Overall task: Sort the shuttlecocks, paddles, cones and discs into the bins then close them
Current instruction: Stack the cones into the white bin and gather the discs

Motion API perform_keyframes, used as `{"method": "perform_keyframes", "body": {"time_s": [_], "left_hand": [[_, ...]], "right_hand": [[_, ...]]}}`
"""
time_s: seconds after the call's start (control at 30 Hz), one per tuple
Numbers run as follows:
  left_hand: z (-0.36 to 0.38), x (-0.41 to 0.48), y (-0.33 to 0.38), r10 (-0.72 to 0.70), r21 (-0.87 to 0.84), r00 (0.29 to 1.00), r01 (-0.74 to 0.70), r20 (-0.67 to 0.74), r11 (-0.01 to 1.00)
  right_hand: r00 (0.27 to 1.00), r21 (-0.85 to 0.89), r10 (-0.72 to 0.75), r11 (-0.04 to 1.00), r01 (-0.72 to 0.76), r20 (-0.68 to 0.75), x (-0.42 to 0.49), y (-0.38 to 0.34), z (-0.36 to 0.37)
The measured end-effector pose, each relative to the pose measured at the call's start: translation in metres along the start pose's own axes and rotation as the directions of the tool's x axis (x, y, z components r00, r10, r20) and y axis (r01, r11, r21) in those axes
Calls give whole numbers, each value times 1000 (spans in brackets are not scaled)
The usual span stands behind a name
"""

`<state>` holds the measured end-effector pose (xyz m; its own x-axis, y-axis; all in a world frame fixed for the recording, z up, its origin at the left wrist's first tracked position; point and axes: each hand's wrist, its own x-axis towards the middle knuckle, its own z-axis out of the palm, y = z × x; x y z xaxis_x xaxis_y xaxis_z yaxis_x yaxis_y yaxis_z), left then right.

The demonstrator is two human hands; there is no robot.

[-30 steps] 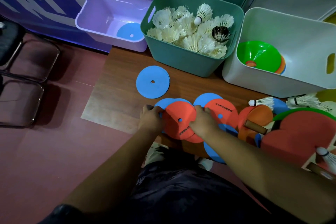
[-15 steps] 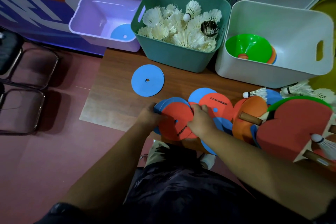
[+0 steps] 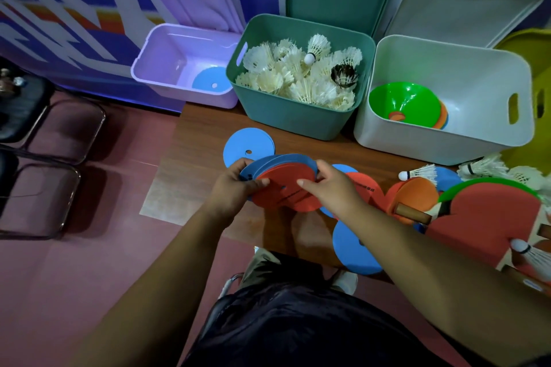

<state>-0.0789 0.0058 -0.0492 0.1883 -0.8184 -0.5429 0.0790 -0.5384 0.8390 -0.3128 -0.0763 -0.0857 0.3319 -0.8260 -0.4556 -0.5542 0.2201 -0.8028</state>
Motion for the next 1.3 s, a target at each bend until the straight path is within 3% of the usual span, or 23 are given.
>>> {"method": "perform_keyframes", "body": {"time_s": [0.13,0.33,0.53,0.63,0.8,1.1,1.3], "left_hand": [[-3,11,17,123,50,991,-120,-60,991],[-11,30,20,195,127,980,-198,33,972],[-13,44,1,159,139,986,-165,48,976],[-11,56,-12,106,207,993,-116,58,971],[-9,74,-28,12,344,998,9,-59,939],[-58,87,-3,16,13,990,-14,-142,1000],[-108,84,39,73,-306,973,-139,-217,942]], "right_hand": [[999,-19,-22,1000,21,-26,19,-15,1],[998,-87,-12,996,7,-60,30,-32,3],[998,-211,-47,977,36,-48,37,-37,11],[995,-391,-92,915,101,41,44,-36,17],[997,-515,-19,855,56,77,57,-47,31],[996,-540,-24,839,70,91,85,-103,35],[987,-397,-140,904,158,73,84,-171,64]]}}
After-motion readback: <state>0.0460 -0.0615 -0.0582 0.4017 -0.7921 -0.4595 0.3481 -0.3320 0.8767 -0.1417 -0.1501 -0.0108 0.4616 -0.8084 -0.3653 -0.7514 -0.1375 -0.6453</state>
